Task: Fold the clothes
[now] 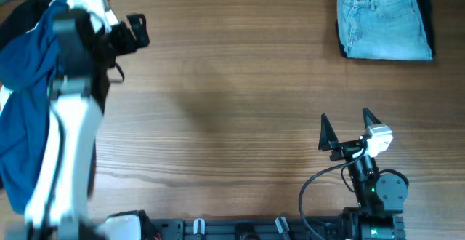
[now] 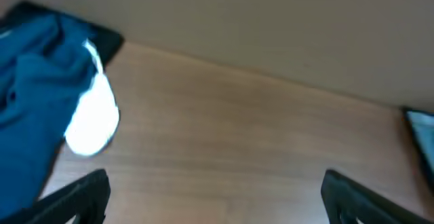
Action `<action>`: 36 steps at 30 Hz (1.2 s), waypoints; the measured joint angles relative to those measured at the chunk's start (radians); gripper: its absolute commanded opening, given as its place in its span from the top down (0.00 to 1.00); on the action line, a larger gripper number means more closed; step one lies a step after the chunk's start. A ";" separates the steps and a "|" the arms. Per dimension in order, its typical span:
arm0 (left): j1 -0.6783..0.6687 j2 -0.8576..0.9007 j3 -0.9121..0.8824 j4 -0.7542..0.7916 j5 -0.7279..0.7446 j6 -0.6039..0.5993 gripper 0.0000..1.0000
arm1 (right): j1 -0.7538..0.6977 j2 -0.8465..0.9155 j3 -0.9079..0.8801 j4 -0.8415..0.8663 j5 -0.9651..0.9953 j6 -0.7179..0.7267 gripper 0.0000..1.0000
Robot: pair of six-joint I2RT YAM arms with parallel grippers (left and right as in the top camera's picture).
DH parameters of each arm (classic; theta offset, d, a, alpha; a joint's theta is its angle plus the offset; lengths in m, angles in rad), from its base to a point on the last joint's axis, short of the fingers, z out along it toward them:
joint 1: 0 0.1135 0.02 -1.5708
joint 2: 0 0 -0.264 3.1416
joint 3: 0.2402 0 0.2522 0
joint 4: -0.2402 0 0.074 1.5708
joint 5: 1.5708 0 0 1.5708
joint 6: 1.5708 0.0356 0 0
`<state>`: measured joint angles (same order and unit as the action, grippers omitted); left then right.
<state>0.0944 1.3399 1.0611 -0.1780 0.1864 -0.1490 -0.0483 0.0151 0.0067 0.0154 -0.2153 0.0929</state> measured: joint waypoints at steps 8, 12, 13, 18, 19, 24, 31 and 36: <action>0.031 -0.763 -0.764 0.262 -0.012 0.018 0.00 | 0.000 -0.003 0.000 0.000 0.002 0.000 0.00; 0.031 -1.051 -0.935 0.272 -0.011 0.018 0.00 | 0.000 -0.002 0.000 -0.001 0.003 0.000 0.00; 0.031 -1.106 -0.956 0.272 -0.011 0.018 0.00 | 0.000 -0.002 0.000 0.000 0.003 0.000 0.00; 0.030 -1.245 -0.984 0.276 -0.011 0.016 0.00 | 0.000 -0.002 0.000 -0.001 0.003 0.000 0.00; 0.030 -1.258 -0.984 0.277 -0.011 0.017 0.00 | 0.000 -0.002 0.000 0.000 0.003 0.000 0.00; 0.030 -1.315 -0.997 0.299 -0.033 0.016 0.00 | 0.000 -0.002 0.000 0.000 0.003 0.000 0.00; 0.023 -1.328 -1.049 0.151 -0.047 0.004 0.00 | 0.000 -0.002 0.000 0.000 0.003 0.000 0.00; 0.023 -1.326 -1.052 0.121 -0.051 -0.006 0.00 | 0.000 -0.002 0.000 0.000 0.003 0.000 0.00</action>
<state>0.1177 0.0135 0.0086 -0.0574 0.1349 -0.1555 -0.0483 0.0128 0.0063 0.0151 -0.2119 0.0929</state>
